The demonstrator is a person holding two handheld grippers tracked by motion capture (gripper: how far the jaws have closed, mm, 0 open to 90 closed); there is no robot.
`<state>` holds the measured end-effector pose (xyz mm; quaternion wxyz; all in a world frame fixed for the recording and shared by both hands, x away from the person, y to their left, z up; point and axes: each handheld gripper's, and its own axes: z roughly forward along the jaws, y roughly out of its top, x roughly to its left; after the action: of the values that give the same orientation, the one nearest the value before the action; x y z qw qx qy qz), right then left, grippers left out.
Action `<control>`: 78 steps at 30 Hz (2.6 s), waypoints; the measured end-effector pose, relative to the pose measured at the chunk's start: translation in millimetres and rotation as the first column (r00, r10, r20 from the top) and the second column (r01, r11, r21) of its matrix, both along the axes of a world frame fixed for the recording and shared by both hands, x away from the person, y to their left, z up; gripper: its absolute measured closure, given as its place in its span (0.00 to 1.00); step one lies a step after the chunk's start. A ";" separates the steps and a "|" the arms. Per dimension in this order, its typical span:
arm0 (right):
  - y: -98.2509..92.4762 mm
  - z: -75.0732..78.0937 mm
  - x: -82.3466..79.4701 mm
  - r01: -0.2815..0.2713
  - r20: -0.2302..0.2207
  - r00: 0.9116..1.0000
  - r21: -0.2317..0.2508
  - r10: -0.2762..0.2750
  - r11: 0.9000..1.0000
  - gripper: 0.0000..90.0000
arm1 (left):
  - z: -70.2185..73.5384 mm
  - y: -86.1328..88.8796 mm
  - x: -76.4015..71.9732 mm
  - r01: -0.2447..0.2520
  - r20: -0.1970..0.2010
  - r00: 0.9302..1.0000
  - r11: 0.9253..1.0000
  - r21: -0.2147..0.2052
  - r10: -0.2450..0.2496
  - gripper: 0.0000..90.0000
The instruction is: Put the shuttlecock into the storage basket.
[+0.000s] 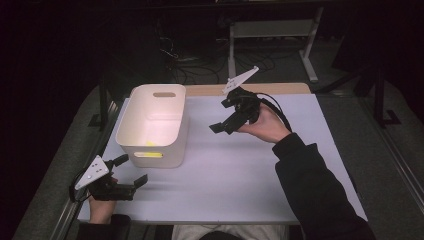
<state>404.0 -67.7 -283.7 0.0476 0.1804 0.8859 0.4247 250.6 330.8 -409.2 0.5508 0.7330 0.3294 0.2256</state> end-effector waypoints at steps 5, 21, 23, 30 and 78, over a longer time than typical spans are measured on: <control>-9.0 -4.4 -1.8 0.009 -0.002 1.000 -0.004 -0.009 1.000 0.00 | 0.0 0.0 -0.1 -0.002 -0.001 1.000 1.000 -0.001 0.002 0.00; -35.6 -15.4 -6.7 0.051 -0.006 0.999 0.007 -0.051 0.999 0.00 | -0.1 0.0 -0.1 -0.001 -0.001 1.000 1.000 -0.001 0.001 0.00; -38.4 -17.1 -7.9 0.052 -0.003 0.999 0.008 -0.052 0.999 0.00 | 0.0 0.0 -0.2 -0.002 -0.001 1.000 1.000 -0.001 0.002 0.00; -50.1 -23.7 -12.4 0.068 -0.003 0.998 0.020 -0.068 0.998 0.00 | 0.1 0.2 -0.4 -0.004 -0.001 1.000 1.000 -0.002 0.004 0.00; -110.1 -70.2 -37.7 0.170 -0.030 0.985 0.099 -0.168 0.980 0.00 | 0.1 0.3 -0.5 -0.007 0.000 1.000 1.000 -0.002 0.007 0.00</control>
<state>366.3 -177.8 -353.9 0.0645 0.2616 0.8451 0.4617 250.0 331.0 -409.1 0.5506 0.7313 0.3322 0.2273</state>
